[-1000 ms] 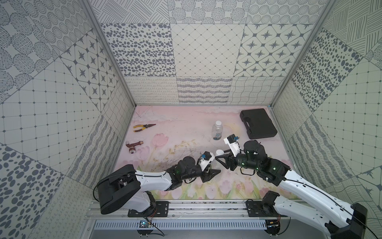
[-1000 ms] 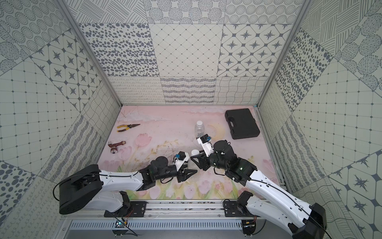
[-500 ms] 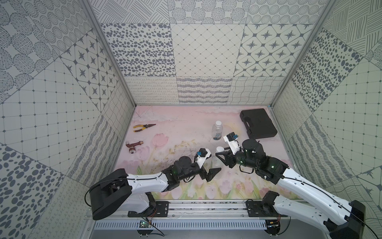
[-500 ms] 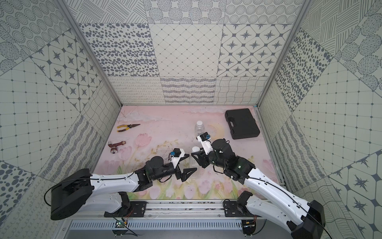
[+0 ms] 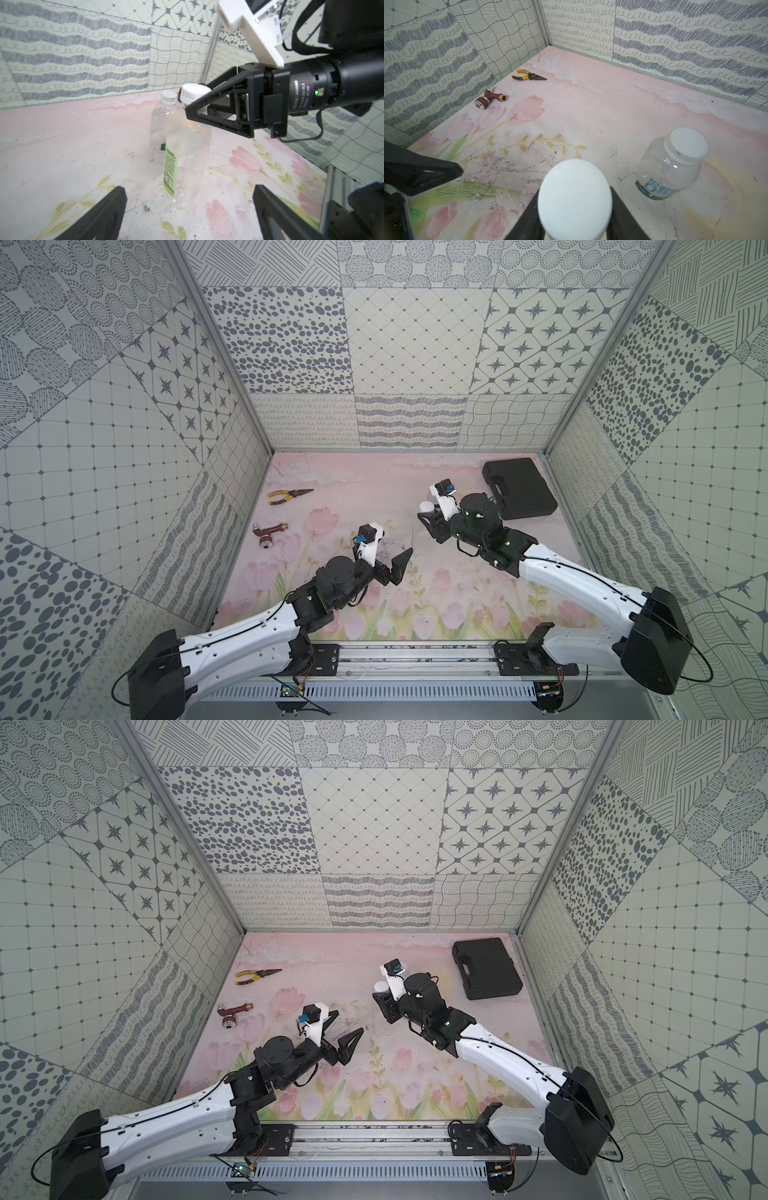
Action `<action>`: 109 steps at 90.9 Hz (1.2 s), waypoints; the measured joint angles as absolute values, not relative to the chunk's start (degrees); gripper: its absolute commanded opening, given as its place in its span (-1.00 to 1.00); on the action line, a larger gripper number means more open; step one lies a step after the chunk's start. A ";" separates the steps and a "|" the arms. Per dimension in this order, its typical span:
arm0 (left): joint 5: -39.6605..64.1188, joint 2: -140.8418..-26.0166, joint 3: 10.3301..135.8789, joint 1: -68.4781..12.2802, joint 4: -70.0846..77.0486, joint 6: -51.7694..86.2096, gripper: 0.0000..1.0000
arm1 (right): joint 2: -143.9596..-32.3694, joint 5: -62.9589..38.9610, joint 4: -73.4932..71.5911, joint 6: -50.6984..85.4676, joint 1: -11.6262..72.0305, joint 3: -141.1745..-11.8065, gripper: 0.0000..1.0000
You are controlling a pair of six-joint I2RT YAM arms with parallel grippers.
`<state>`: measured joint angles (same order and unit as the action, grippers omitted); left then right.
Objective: Screw on the bottle caps
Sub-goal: Place the plastic bottle at the center of the board.
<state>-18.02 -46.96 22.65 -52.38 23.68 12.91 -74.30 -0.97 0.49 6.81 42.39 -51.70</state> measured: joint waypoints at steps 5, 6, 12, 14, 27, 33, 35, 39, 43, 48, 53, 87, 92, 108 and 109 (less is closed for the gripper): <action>-21.12 -45.41 22.65 -52.29 21.28 13.39 0.99 | -76.27 -0.47 -2.35 6.31 42.33 -51.70 -0.54; -21.67 -45.12 22.65 -52.29 20.80 13.47 1.00 | -76.69 -0.36 -2.94 6.20 42.30 -51.70 -0.54; -24.64 -43.64 22.65 -52.14 18.35 13.87 0.99 | -79.00 0.14 -5.91 5.45 42.00 -51.88 -0.54; -25.52 -43.22 22.65 -52.05 17.61 13.93 0.99 | -79.72 0.23 -6.66 5.32 41.93 -52.03 -0.54; -30.20 -41.50 22.48 -51.75 14.22 14.70 1.00 | -84.40 0.49 -10.68 4.43 41.23 -53.71 -0.53; -31.77 -41.15 22.28 -51.68 13.23 14.76 0.99 | -85.89 0.54 -11.88 4.16 40.77 -54.48 -0.52; -32.18 -41.06 22.24 -51.66 12.91 14.76 1.00 | -86.30 0.54 -12.23 4.08 40.69 -54.68 -0.52; -33.08 -40.91 22.17 -51.64 12.19 14.76 1.00 | -87.11 0.58 -13.04 3.97 40.40 -54.98 -0.51; -33.76 -40.80 22.17 -51.64 11.66 14.76 0.99 | -87.85 0.58 -13.52 3.86 40.32 -55.35 -0.51; -34.57 -40.69 22.17 -51.59 11.09 14.76 1.00 | -88.68 0.58 -14.02 3.79 40.07 -55.66 -0.50; -35.20 -40.64 22.15 -51.48 10.79 14.76 1.00 | -89.30 0.58 -14.13 3.77 39.90 -55.77 -0.48; -37.30 -40.21 21.91 -51.13 9.45 14.74 0.99 | -90.48 0.69 -14.68 3.77 39.77 -55.75 -0.09; -37.60 -40.16 21.87 -51.11 9.41 14.74 1.00 | -90.48 0.80 -14.85 3.79 39.77 -55.72 -0.02; -38.11 -40.10 21.61 -50.87 9.39 14.72 1.00 | -90.48 1.39 -14.83 3.53 39.70 -55.72 0.13; -38.11 -40.10 21.61 -50.85 9.39 14.72 1.00 | -90.48 1.39 -14.81 3.51 39.70 -55.72 0.14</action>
<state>-38.11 -40.10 21.61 -50.85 9.39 14.72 -90.48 1.39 -14.81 3.51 39.70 -55.72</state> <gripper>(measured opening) 0.996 0.550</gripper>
